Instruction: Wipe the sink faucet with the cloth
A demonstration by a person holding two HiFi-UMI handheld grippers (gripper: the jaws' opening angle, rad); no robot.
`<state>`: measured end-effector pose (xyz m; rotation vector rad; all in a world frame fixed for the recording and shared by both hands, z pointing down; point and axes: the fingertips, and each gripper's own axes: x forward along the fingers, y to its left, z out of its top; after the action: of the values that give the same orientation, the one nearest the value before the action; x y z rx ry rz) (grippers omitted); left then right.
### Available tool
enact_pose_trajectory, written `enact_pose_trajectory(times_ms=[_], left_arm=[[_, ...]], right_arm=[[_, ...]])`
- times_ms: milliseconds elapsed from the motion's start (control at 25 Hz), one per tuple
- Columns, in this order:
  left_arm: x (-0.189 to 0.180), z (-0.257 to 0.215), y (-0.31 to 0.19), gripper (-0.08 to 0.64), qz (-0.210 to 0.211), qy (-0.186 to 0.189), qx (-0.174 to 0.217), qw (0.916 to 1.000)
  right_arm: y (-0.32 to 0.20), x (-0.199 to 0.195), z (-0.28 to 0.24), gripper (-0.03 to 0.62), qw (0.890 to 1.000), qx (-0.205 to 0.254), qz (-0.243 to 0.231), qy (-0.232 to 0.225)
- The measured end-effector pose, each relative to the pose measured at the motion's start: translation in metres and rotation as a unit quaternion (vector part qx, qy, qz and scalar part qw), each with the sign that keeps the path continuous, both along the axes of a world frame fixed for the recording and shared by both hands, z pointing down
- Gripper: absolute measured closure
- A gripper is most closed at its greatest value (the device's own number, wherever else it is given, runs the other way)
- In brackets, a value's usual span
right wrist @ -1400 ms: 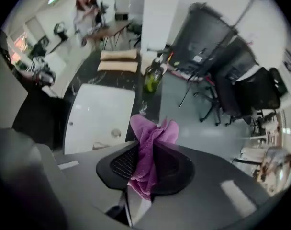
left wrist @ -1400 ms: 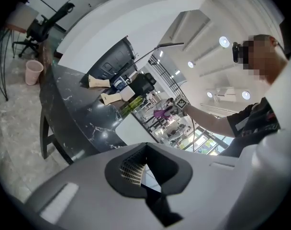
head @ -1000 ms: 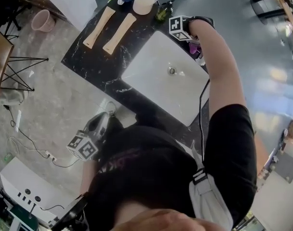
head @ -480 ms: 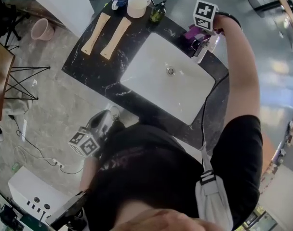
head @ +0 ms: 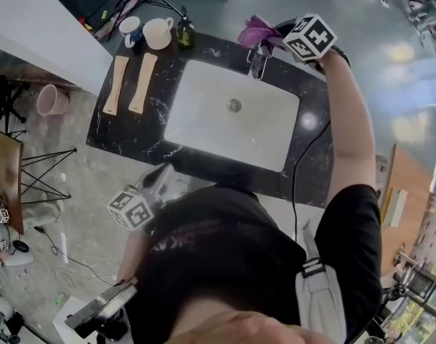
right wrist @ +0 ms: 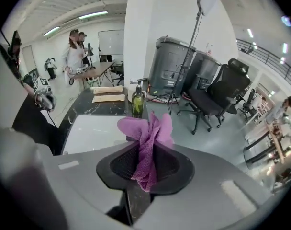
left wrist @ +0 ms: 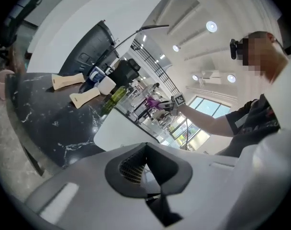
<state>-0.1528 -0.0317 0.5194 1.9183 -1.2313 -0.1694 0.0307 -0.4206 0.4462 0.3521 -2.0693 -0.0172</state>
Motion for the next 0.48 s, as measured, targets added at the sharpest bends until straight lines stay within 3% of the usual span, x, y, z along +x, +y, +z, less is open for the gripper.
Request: enact_pose_trajectory(times_ms=[200, 320, 480], left_arm=[[0.016, -0.011, -0.006, 0.561, 0.043, -0.003, 0.015, 0.9990], [0.021, -0.017, -0.013, 0.561, 0.069, -0.009, 0.026, 0.9973], [0.023, -0.020, -0.011, 0.561, 0.078, -0.022, 0.031, 0.9962]], right_arm=[[0.083, 0.006, 0.002, 0.505, 0.998, 0.024, -0.006, -0.064], [0.127, 0.007, 0.021, 0.505, 0.997, 0.028, -0.007, -0.077], [0.120, 0.008, 0.053, 0.506, 0.996, 0.039, 0.035, -0.076]])
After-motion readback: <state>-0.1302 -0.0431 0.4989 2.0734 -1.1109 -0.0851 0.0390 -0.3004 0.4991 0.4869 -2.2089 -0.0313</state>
